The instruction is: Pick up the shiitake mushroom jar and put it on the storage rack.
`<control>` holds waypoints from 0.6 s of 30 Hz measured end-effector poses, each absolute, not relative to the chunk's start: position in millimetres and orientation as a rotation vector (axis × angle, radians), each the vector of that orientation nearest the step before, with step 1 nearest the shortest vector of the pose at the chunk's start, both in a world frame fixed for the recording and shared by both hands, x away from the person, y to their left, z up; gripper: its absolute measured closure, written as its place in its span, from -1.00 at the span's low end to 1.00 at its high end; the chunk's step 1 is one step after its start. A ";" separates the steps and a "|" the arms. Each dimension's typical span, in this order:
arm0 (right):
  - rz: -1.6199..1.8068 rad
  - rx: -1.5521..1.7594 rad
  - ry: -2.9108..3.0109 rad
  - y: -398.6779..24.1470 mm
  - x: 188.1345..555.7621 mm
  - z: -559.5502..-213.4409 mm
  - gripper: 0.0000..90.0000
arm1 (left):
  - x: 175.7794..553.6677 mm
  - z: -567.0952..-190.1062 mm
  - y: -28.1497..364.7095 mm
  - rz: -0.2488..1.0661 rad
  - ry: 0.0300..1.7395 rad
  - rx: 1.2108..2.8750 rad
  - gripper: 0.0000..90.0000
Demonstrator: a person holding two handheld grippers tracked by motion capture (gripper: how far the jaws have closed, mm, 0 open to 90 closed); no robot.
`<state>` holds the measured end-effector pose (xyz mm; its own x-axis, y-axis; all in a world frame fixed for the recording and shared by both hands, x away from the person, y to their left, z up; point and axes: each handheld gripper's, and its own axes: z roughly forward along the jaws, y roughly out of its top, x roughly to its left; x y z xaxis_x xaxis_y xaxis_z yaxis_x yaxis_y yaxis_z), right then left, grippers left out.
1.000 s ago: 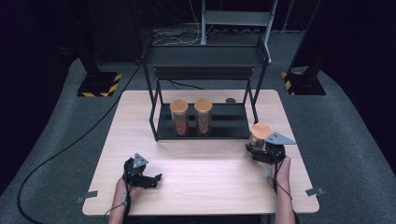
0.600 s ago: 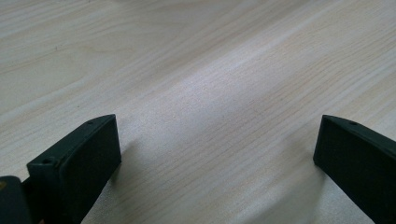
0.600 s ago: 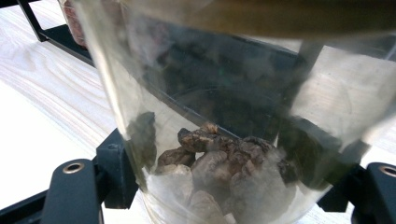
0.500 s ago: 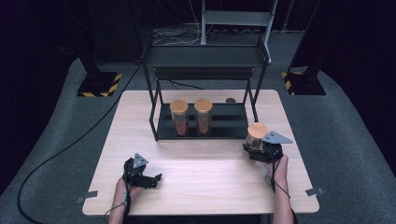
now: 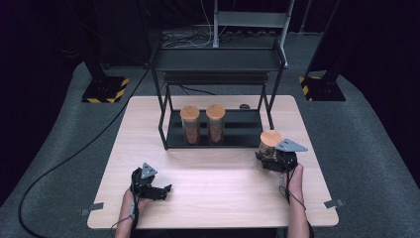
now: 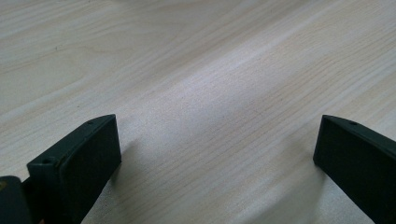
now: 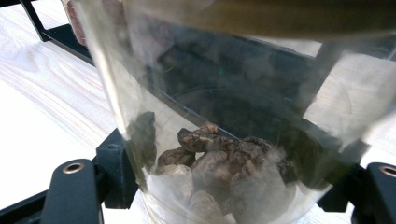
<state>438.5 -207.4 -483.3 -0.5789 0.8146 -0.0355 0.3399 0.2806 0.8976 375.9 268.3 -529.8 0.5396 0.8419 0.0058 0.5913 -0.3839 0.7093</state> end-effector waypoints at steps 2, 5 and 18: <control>1.256 1.031 2.059 -206.2 438.9 -483.1 -0.45 | 375.9 -529.9 268.3 0.487 1.153 2.114 -1.00; 1.259 1.028 2.058 -205.3 439.4 -482.5 -0.45 | 375.8 -529.9 268.3 0.487 1.153 2.114 -1.00; 1.264 1.024 2.055 -201.2 442.0 -479.1 -0.45 | 375.8 -529.8 268.3 0.487 1.152 2.114 -1.00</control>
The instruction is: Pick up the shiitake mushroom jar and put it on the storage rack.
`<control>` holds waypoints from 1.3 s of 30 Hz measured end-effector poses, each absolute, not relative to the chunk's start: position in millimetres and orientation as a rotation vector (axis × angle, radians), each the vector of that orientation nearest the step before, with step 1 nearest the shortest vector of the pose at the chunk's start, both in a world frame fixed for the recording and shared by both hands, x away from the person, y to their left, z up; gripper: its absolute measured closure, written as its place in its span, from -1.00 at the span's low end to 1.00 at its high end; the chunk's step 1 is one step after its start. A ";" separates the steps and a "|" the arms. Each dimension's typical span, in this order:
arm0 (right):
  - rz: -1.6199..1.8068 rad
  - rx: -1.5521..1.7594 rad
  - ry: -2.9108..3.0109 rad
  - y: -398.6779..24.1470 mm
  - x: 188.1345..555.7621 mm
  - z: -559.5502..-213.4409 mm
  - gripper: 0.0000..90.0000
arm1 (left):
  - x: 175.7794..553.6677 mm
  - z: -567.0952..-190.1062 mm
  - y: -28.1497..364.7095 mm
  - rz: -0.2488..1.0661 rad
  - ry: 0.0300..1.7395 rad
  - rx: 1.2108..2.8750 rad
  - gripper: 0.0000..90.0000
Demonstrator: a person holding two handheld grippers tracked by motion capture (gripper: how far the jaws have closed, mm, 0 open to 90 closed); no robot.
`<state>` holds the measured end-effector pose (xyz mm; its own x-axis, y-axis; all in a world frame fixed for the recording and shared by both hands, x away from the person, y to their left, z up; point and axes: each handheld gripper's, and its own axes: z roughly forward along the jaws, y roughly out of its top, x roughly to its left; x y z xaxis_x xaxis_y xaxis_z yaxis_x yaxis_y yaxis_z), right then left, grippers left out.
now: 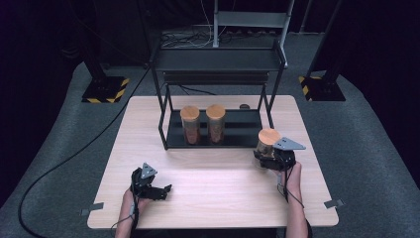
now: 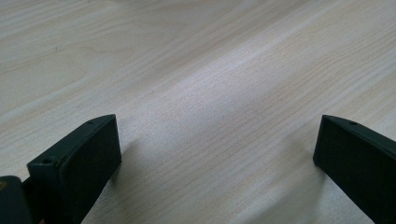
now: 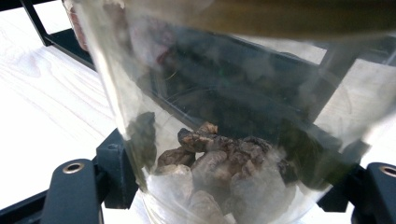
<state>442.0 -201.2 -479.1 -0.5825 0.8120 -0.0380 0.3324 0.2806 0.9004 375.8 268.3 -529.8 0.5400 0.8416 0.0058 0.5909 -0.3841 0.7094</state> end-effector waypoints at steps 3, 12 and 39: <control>1.262 1.024 2.058 -199.7 443.2 -478.5 -0.45 | 375.9 -529.8 268.3 0.486 1.152 2.114 -1.00; 1.263 1.033 2.060 -196.5 447.0 -479.2 -0.45 | 375.9 -529.9 268.3 0.486 1.153 2.114 -1.00; 1.259 1.019 2.057 -186.4 454.9 -471.2 -0.45 | 375.8 -529.9 268.3 0.486 1.152 2.114 -1.00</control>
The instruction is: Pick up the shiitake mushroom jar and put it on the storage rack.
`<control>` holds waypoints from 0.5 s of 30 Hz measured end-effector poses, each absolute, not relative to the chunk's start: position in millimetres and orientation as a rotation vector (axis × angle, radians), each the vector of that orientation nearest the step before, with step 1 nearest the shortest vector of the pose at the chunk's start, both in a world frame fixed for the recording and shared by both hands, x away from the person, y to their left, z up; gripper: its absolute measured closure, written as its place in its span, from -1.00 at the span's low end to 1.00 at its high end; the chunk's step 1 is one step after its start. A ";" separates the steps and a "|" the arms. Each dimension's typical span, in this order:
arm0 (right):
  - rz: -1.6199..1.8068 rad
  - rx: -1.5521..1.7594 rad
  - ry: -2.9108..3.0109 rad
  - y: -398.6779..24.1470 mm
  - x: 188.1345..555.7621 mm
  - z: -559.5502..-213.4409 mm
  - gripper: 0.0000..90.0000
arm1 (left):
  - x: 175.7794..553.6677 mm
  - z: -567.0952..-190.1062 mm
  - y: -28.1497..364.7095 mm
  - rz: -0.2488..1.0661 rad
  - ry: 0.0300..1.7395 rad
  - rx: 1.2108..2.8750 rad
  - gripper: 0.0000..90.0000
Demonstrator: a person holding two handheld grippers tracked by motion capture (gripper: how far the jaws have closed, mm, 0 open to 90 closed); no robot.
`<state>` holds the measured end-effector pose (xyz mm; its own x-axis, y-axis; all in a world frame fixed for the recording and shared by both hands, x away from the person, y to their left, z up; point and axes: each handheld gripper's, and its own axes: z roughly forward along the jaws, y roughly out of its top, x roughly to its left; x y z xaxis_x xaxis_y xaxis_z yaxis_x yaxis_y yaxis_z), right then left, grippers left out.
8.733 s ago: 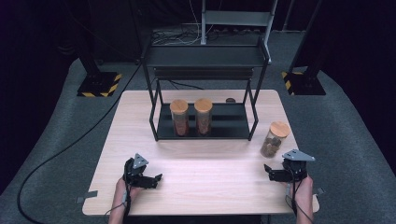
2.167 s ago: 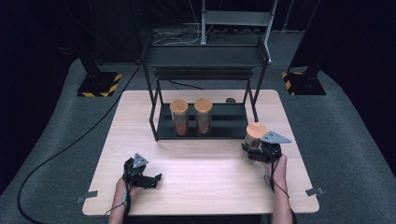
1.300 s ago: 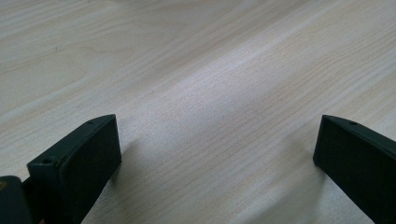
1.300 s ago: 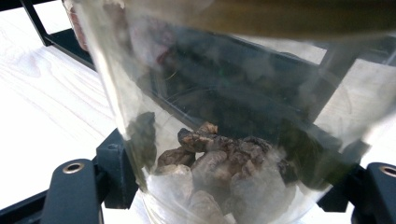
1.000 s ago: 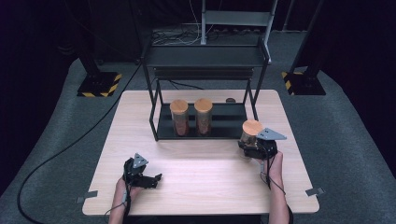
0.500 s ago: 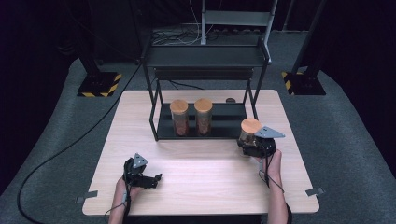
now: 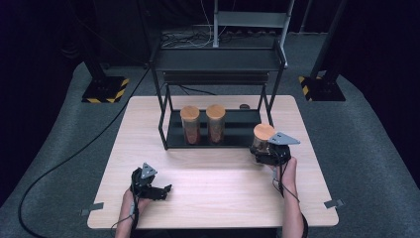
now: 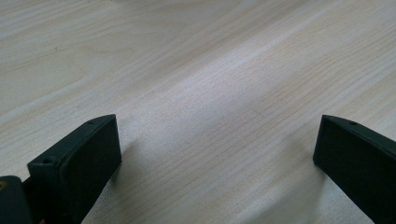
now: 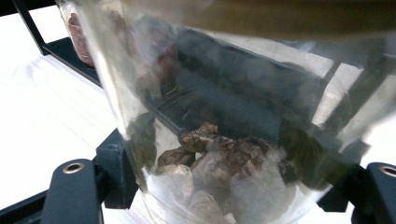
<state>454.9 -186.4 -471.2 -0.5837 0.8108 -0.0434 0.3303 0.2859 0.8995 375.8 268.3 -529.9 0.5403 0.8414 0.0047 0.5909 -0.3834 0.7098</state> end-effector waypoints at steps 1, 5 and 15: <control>1.259 1.017 2.058 -186.0 455.2 -471.0 -0.45 | 375.8 -529.9 268.3 0.485 1.152 2.114 -1.00; 1.258 1.015 2.057 -184.8 455.5 -470.3 -0.45 | 375.8 -529.8 268.4 0.485 1.151 2.114 -0.99; 1.261 1.008 2.053 -180.1 458.8 -468.4 -0.45 | 375.8 -529.8 268.4 0.485 1.151 2.114 -0.99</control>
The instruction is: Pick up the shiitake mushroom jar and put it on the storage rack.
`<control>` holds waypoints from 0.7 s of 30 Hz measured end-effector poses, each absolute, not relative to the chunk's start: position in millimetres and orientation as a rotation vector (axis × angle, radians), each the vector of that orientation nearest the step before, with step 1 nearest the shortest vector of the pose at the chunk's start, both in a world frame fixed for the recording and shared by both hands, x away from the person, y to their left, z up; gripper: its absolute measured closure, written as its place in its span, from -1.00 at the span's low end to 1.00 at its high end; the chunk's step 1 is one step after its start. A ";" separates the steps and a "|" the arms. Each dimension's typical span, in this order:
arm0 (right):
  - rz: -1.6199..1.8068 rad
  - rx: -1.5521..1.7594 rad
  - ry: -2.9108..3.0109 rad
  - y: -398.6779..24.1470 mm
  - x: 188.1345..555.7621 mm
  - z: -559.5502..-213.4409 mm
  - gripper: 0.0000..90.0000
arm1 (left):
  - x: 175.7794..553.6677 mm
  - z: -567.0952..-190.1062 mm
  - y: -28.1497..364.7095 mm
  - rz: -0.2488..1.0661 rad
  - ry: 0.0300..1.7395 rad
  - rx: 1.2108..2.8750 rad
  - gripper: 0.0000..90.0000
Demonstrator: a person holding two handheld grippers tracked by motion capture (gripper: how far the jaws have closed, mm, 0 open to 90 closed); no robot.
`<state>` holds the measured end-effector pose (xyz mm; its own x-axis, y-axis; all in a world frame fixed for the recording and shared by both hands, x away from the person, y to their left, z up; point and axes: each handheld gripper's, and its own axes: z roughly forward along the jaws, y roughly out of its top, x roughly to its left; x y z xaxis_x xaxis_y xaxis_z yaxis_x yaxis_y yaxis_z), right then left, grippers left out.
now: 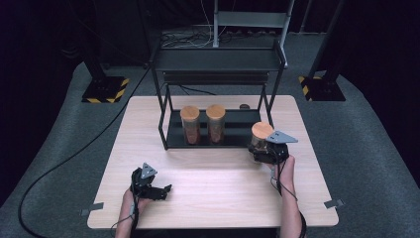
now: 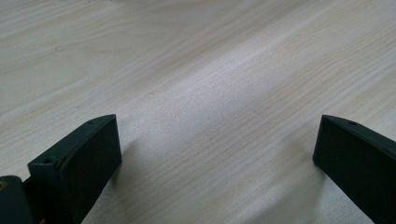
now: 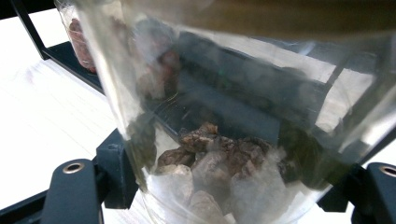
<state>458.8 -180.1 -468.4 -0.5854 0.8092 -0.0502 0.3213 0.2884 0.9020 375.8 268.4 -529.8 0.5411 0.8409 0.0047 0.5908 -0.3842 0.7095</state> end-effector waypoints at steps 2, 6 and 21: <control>1.263 1.009 2.053 -179.1 459.4 -467.7 -0.45 | 375.7 -529.8 268.4 0.485 1.151 2.114 -0.99; 1.261 1.006 2.053 -177.2 460.6 -467.0 -0.45 | 375.7 -529.9 268.3 0.486 1.151 2.114 -0.99; 1.267 1.003 2.043 -174.0 465.4 -463.4 -0.45 | 375.7 -529.8 268.4 0.486 1.150 2.114 -0.99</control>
<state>465.4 -174.0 -463.4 -0.5841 0.8100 -0.0526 0.3129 0.2845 0.9062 375.7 268.4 -529.8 0.5416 0.8406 0.0053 0.5899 -0.3845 0.7101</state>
